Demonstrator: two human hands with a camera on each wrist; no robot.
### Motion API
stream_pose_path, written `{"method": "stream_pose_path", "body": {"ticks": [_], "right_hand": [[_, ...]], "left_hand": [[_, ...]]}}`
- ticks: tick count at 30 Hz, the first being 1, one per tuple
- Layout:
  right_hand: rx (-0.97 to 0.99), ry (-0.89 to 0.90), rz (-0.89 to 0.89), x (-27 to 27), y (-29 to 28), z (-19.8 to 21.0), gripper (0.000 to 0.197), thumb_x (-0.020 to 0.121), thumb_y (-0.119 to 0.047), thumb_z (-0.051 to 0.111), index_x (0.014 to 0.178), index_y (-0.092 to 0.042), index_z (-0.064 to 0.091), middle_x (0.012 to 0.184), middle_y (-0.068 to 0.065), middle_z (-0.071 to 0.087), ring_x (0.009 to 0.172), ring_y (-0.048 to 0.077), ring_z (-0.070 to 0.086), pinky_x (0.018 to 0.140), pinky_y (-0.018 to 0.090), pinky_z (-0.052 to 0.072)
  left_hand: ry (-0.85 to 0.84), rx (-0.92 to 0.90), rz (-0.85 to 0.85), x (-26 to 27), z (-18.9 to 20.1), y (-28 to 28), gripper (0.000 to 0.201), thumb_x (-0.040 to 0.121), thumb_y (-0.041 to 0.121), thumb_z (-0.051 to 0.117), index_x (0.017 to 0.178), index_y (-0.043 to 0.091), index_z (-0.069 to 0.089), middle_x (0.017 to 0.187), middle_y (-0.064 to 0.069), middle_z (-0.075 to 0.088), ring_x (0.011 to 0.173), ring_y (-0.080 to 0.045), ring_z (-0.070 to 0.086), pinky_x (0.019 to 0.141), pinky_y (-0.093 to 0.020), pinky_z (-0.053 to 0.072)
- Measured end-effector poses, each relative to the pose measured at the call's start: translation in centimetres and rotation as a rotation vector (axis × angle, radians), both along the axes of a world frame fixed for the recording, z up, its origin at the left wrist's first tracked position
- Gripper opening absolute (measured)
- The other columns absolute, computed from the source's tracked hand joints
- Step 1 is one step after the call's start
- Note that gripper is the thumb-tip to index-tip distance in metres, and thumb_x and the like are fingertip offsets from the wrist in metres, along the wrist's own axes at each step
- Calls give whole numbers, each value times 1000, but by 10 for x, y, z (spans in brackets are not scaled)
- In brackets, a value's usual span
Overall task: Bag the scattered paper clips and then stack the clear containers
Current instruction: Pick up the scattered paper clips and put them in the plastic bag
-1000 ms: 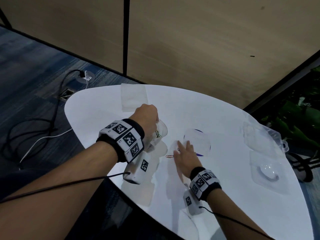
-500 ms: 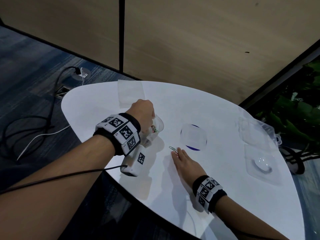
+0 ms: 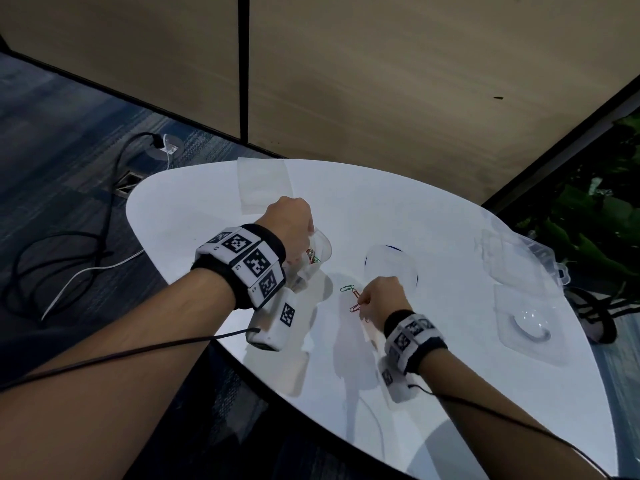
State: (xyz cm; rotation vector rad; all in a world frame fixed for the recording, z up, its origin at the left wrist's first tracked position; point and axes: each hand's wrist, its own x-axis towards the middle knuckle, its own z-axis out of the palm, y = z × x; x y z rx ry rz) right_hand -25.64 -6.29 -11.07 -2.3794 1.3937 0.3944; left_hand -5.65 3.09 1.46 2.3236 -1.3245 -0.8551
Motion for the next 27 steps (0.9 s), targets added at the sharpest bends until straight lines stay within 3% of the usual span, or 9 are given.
{"method": "stream_pose_path", "body": {"ticks": [3, 7, 10, 12, 14, 19, 22, 25, 27], "right_hand": [[159, -165, -220, 0, -19, 10, 6, 65, -8, 78, 63, -14, 79, 61, -4, 73, 65, 10, 72, 63, 19, 58], [379, -346, -490, -7, -41, 18, 9, 67, -7, 85, 72, -4, 78, 67, 10, 75, 70, 23, 75, 73, 31, 62], [421, -624, -529, 1, -48, 40, 12, 65, -6, 85, 75, -4, 78, 77, 14, 76, 77, 27, 75, 79, 35, 60], [527, -897, -547, 15, -40, 61, 11, 72, 5, 79, 82, 3, 75, 83, 16, 74, 75, 27, 73, 74, 29, 60], [580, -1027, -490, 33, -26, 79, 10, 76, 10, 75, 84, 4, 74, 83, 15, 73, 73, 25, 72, 71, 26, 59], [361, -885, -256, 65, 8, 76, 10, 75, -2, 78, 82, -9, 79, 76, 7, 76, 72, 21, 75, 78, 33, 61], [239, -820, -67, 66, 14, 73, 10, 81, -11, 73, 89, -16, 79, 82, -3, 77, 76, 9, 73, 81, 27, 59], [90, -901, -92, 47, 1, 67, 13, 86, -11, 68, 92, -17, 78, 88, -6, 77, 81, 8, 73, 81, 25, 58], [-69, -658, -117, 27, -9, 50, 21, 90, -14, 61, 105, -20, 74, 105, -2, 75, 96, 14, 70, 91, 26, 53]], "left_hand": [[-16, 2, -6, -1, 0, -1, 30, 90, -2, 58, 116, 8, 69, 117, -14, 66, 95, -32, 72, 87, -39, 61], [-34, 7, -19, -1, -1, -3, 29, 93, 0, 56, 116, 9, 69, 121, -13, 63, 95, -29, 72, 87, -36, 60], [-29, 5, -16, -1, -2, -4, 28, 94, 2, 54, 117, 9, 69, 119, -14, 64, 91, -29, 71, 87, -38, 60], [-13, 3, -13, -2, -3, -5, 30, 94, 1, 53, 118, 9, 68, 115, -14, 67, 91, -30, 71, 89, -38, 59], [13, -9, 3, -3, -5, -6, 31, 93, -1, 52, 117, 9, 69, 107, -15, 71, 94, -31, 72, 88, -39, 60], [47, -13, 46, -4, -8, -7, 27, 91, 1, 57, 113, 10, 70, 102, -16, 71, 91, -32, 72, 84, -41, 61], [43, -30, 57, -3, -7, -6, 23, 92, 3, 58, 111, 9, 71, 100, -15, 72, 89, -31, 72, 85, -40, 61], [33, -32, 64, 0, -6, -5, 25, 93, 2, 54, 111, 9, 70, 101, -14, 72, 91, -30, 72, 86, -39, 61], [37, -29, 61, 1, -5, -4, 28, 93, 0, 52, 114, 8, 70, 104, -15, 72, 92, -31, 73, 87, -39, 61]]}}
